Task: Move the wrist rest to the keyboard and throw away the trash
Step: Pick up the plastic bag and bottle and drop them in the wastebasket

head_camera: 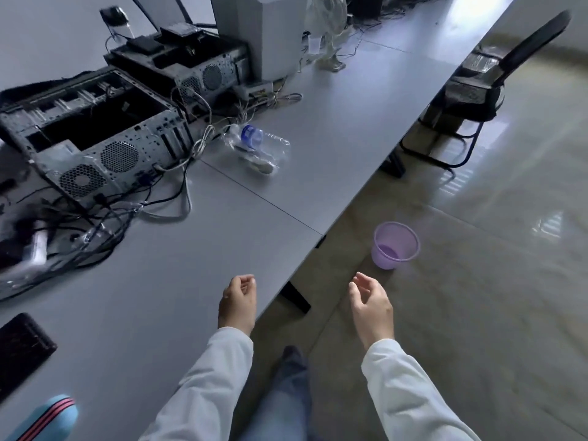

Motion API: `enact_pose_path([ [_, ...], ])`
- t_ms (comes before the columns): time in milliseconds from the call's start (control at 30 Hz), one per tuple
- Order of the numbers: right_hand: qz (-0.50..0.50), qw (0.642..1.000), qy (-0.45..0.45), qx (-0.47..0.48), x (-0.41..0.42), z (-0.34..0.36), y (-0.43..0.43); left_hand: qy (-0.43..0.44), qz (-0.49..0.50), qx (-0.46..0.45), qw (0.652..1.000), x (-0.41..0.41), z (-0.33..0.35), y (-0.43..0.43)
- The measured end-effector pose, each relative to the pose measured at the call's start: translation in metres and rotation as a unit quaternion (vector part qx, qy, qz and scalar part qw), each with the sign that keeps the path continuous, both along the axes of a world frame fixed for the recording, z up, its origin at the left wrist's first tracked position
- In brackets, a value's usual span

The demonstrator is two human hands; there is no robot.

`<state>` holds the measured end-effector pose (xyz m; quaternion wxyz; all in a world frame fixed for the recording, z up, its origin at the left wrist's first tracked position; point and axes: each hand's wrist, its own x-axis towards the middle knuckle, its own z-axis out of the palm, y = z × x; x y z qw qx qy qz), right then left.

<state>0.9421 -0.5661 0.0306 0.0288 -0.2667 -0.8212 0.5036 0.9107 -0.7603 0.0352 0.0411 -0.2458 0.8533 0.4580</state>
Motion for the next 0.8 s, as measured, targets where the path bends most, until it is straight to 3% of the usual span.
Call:
enact_pose_path([
  [300, 0.026, 0.999, 0.006, 0.029, -0.120, 0.007, 0.027, 0.023, 0.019, 0.050, 0.998, -0.123, 0.000, 0.035],
  [800, 0.156, 0.983, -0.044, 0.080, -0.293, 0.000, -0.003, -0.063, 0.153, 0.113, 0.980, -0.246, -0.023, 0.004],
])
